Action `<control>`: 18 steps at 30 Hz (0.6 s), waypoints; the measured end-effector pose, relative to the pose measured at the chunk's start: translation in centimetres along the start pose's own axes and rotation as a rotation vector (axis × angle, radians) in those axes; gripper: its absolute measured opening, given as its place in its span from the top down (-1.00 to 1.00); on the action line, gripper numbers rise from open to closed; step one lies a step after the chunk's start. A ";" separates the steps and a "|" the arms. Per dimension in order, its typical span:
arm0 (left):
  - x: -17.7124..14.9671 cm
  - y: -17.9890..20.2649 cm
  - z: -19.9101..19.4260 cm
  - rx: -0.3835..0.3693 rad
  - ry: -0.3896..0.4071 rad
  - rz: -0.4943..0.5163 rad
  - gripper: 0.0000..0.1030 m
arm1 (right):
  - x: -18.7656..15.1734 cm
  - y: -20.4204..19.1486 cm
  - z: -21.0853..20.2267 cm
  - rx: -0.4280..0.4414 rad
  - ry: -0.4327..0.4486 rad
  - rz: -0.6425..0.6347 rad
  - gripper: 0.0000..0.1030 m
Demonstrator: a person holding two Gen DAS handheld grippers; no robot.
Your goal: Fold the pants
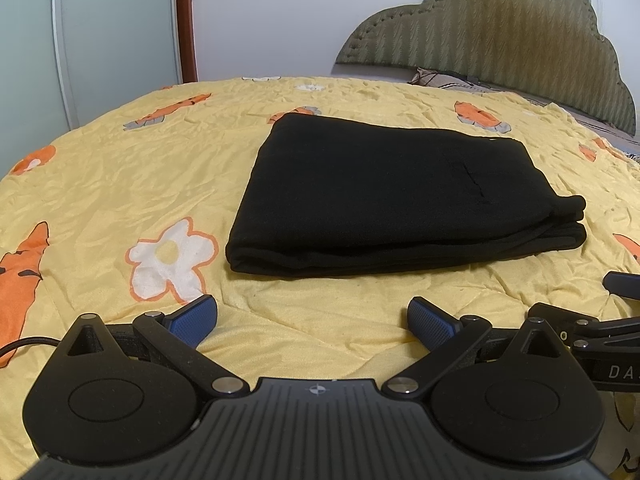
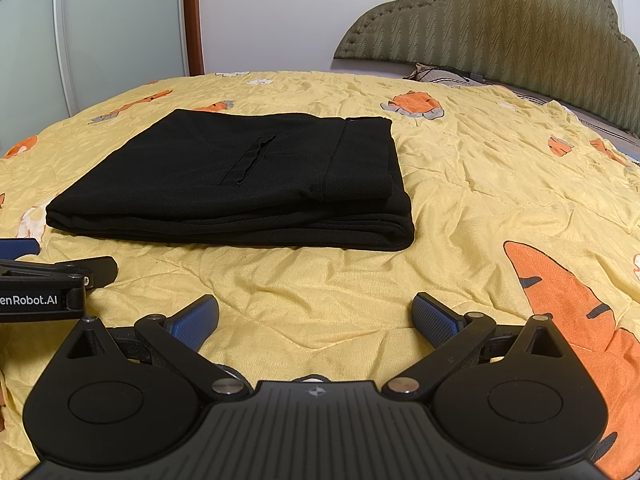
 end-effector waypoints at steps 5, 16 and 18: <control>-0.2 0.2 -0.1 0.025 0.003 0.016 -1.00 | 0.0 0.0 0.0 0.000 0.000 0.000 -1.00; -0.3 0.1 0.0 0.019 0.000 0.001 -1.00 | 0.0 0.0 0.0 0.000 0.000 0.000 -1.00; -0.3 0.1 0.0 0.018 0.000 0.001 -1.00 | 0.0 0.0 0.0 0.000 0.000 0.000 -1.00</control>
Point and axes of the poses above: each gripper's, at about its wrist camera, not at the fingertips, and z roughly the way its jaws point, y to its right, x to its top, the point moved 10 cm from there along z, roughly the way its jaws point
